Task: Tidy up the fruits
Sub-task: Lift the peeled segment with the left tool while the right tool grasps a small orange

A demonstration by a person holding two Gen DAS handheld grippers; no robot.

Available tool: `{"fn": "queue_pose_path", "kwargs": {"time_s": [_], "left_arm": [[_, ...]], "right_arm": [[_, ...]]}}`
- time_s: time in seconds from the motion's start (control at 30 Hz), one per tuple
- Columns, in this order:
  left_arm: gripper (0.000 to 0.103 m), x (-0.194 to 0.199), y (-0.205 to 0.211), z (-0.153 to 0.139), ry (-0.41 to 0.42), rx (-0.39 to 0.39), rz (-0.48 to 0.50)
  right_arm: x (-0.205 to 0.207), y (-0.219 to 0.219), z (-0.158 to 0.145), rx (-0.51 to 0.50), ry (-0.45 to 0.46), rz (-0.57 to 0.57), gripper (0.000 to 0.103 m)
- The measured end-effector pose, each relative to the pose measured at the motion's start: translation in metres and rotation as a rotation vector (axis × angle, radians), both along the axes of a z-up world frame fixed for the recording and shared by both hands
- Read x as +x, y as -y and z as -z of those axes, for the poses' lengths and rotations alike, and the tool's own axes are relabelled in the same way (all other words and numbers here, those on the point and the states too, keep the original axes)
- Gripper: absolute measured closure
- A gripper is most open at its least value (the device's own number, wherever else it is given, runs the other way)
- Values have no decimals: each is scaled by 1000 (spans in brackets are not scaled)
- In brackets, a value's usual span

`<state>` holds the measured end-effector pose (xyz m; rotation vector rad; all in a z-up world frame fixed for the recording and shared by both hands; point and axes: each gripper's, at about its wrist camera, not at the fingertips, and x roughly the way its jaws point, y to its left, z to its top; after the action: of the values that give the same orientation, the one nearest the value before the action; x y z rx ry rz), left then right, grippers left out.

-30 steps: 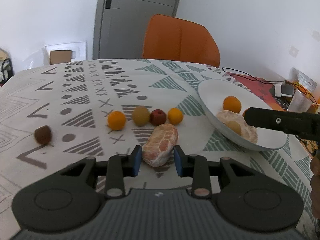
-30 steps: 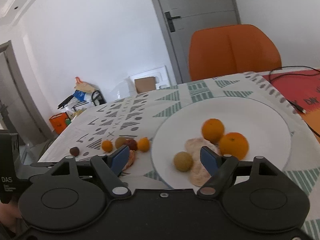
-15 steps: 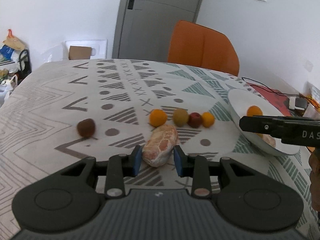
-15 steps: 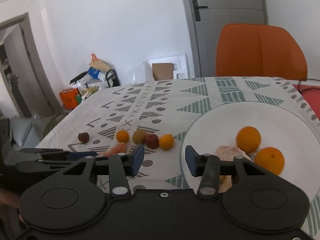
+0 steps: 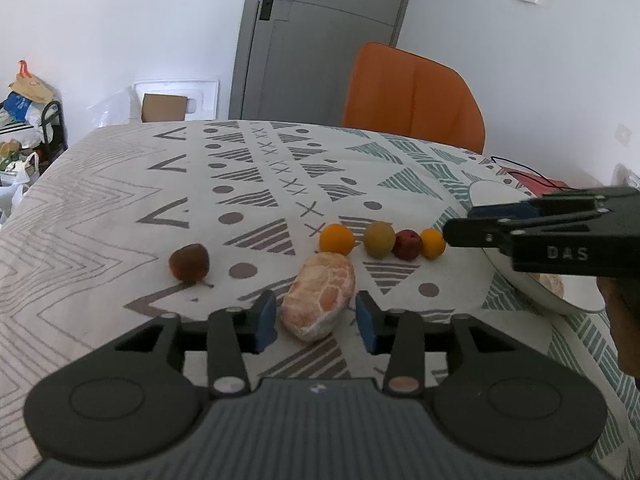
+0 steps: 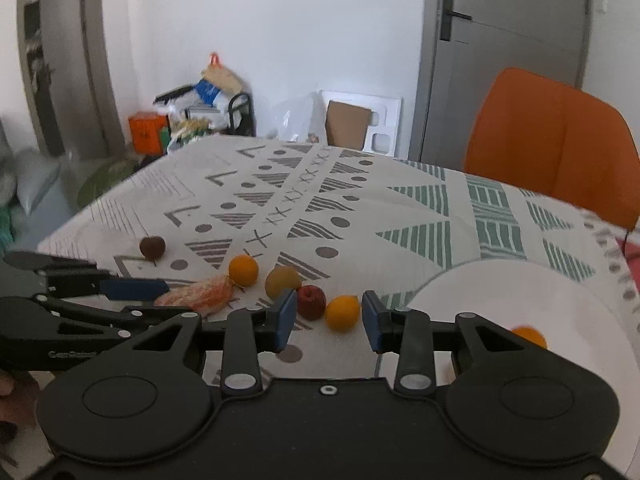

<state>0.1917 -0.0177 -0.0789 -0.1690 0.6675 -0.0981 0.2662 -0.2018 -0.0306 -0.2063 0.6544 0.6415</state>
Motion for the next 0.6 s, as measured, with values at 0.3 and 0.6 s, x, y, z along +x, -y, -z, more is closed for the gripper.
{"fn": "queue_pose_path", "kwargs": {"time_s": [0.3,0.6], "left_arm": [[65,8,2,2,9,21,5],[67,5,-14,-5,25,-22,-49]], "right_arm": [[10,-13,7,-93,-3,-29,72],[14,-26,14,-222,10,-79,76]]}}
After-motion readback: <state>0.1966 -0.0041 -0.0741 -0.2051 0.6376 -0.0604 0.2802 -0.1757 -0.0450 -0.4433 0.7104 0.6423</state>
